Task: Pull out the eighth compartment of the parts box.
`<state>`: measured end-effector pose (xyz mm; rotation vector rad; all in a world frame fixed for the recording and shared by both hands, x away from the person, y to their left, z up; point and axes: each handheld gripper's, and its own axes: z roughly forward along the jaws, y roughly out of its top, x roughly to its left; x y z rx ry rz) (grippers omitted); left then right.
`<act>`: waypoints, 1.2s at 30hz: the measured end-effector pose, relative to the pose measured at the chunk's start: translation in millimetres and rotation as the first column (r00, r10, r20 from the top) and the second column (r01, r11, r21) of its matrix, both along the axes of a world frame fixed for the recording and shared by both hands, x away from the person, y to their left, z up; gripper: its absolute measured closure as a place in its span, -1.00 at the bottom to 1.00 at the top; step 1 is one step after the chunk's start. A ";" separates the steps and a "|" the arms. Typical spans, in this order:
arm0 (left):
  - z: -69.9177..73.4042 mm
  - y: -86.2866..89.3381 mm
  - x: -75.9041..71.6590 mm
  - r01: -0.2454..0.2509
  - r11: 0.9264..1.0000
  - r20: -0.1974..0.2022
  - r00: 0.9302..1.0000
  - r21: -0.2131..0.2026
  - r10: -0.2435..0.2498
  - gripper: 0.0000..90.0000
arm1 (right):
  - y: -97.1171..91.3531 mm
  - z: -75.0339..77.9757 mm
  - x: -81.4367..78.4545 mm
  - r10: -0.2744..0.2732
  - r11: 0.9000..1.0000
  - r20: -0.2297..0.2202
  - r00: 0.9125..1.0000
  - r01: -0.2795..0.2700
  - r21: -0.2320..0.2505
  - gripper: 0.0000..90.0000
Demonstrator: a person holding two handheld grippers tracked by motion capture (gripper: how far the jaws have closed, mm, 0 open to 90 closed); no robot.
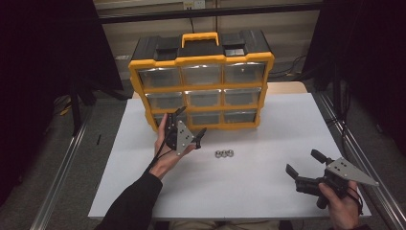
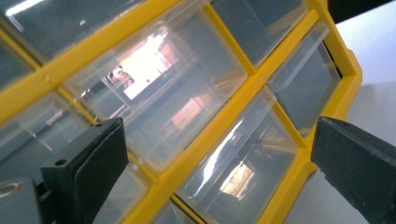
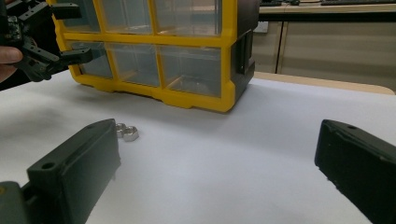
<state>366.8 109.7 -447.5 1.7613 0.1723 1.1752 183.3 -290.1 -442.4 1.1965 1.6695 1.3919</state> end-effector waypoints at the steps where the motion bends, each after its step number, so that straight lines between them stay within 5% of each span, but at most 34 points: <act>1: -0.3 0.0 0.6 -0.008 1.000 0.017 1.000 0.017 0.008 -0.92 | 0.2 0.0 0.0 0.001 1.000 -0.001 1.000 -0.001 -0.001 -1.00; 18: -19.7 -1.6 10.5 -0.057 0.987 0.090 0.995 0.150 0.044 -0.90 | -0.4 0.0 -0.9 0.002 1.000 -0.001 1.000 -0.002 0.007 -1.00; 19: -19.9 -1.9 9.6 -0.071 0.985 0.121 0.991 0.158 0.053 -0.89 | -0.4 0.0 -1.0 0.002 1.000 -0.001 1.000 -0.002 0.007 -1.00; 28: -25.0 -7.2 8.2 -0.080 0.974 0.176 0.983 0.210 0.043 -0.80 | -0.2 -0.2 -1.7 0.007 1.000 -0.004 1.000 -0.007 0.003 -1.00; 33: -28.0 -8.1 8.7 -0.108 0.959 0.221 0.974 0.262 0.049 -0.69 | -0.2 -0.2 -1.6 0.006 1.000 -0.005 1.000 -0.006 0.003 -1.00; 34: -29.9 -7.9 8.4 -0.117 0.958 0.206 0.977 0.262 0.062 -0.66 | -0.1 -0.3 -1.6 0.006 1.000 -0.005 1.000 -0.006 0.003 -1.00; 36: -30.2 -8.3 9.3 -0.128 0.949 0.246 0.968 0.287 0.056 -0.59 | 0.2 -0.5 -1.5 0.006 1.000 -0.008 1.000 -0.006 0.000 -1.00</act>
